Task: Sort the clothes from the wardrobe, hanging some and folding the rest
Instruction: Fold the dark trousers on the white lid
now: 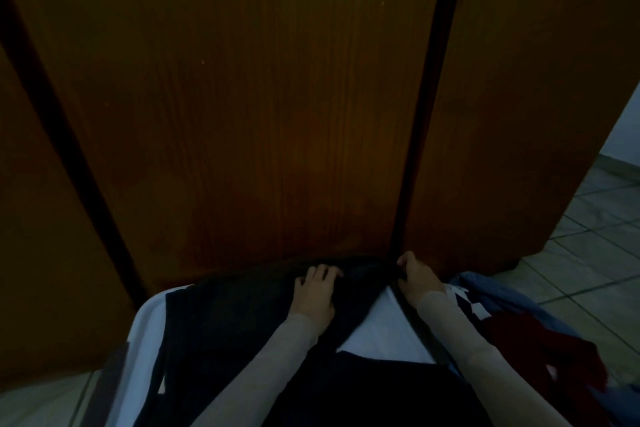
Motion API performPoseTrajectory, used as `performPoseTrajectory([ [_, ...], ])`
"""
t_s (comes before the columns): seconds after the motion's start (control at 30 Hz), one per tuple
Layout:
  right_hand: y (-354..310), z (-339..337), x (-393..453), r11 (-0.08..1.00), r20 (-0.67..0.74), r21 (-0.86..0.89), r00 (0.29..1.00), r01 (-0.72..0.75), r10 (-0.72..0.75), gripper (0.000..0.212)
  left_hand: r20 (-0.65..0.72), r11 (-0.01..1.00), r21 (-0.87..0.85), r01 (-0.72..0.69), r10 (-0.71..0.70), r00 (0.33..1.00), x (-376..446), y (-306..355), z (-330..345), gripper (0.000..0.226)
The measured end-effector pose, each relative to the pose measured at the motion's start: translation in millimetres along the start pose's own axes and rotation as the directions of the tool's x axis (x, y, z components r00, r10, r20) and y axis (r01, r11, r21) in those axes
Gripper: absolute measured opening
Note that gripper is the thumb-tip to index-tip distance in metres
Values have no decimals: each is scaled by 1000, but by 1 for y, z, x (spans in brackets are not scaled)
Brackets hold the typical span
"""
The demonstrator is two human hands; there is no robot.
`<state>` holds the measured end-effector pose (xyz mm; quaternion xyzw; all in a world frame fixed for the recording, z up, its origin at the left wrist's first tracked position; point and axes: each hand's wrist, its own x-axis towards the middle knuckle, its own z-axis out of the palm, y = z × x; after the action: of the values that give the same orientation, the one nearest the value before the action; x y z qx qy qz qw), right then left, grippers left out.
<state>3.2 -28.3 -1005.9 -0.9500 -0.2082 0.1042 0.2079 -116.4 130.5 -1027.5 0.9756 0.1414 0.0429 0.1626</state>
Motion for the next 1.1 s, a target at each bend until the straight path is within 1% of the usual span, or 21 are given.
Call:
performPoseTrajectory([
  [0.07,6,3,0,997,-9,43,998,64,-64,25,-2,996,-17,-87,87,996,6,8,2,48],
  [0.13,9,4,-1,990,-125,19,983,139,-136,21,-3,990,-31,-136,136,991,13,12,5,47],
  [0.17,10,4,-1,984,-164,-1,971,178,-176,19,24,988,-61,-143,145,989,17,14,7,49],
  [0.2,9,4,-1,975,-156,-16,963,220,-220,20,66,986,-92,-137,144,987,20,14,10,51],
  [0.23,7,6,-1,964,-115,-30,957,264,-266,24,112,986,-107,-124,136,984,23,14,12,54],
  [0.3,6,12,2,940,-22,-74,942,333,-336,35,203,993,-86,-87,103,974,26,13,16,61],
  [0.37,5,19,5,918,32,-174,934,356,-356,43,260,997,-49,-62,72,963,28,12,17,65],
  [0.43,5,24,6,894,-13,-282,931,347,-365,39,292,998,-34,-48,56,955,30,10,17,67],
  [0.5,5,25,7,873,-65,-324,912,366,-406,35,322,998,-50,-23,38,946,32,9,16,70],
  [0.63,11,14,6,837,-15,-314,879,448,-476,38,351,996,-82,19,11,936,34,10,12,72],
  [0.7,13,6,2,803,20,-356,862,479,-506,39,355,994,-103,32,7,935,35,9,11,73],
  [0.77,18,-2,-7,785,8,-386,852,485,-523,38,356,991,-124,46,1,935,34,9,11,75],
  [0.9,29,-17,-26,803,-29,-348,851,484,-525,26,354,973,-209,100,-20,935,31,16,5,68],
  [1.0,35,-21,-34,825,-42,-233,842,515,-537,17,390,952,-278,128,-10,921,27,23,-2,62],
  [1.1,33,-19,-38,857,-31,-130,862,499,-507,11,404,971,-222,88,9,915,23,28,-5,57],
])
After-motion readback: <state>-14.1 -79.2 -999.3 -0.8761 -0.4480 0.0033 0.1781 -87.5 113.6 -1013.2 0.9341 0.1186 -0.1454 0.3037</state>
